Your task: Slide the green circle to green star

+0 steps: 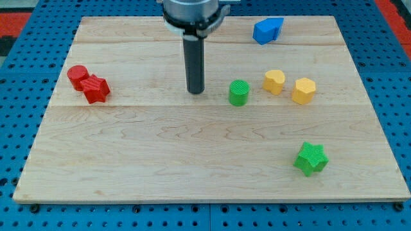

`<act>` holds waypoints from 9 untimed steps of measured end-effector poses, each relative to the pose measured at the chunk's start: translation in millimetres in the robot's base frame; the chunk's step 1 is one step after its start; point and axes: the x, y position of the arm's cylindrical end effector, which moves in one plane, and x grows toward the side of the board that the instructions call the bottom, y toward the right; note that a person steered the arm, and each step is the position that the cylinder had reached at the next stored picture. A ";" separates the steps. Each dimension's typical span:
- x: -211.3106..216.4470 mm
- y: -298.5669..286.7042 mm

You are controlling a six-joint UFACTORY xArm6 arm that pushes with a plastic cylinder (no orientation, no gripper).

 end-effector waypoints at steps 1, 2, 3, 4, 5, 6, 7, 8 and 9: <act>-8.4 60.1; 28.2 110.4; 82.1 117.7; 101.9 114.0; 70.4 85.1; 82.8 57.0; 105.7 105.2; 103.8 118.2; 99.9 105.2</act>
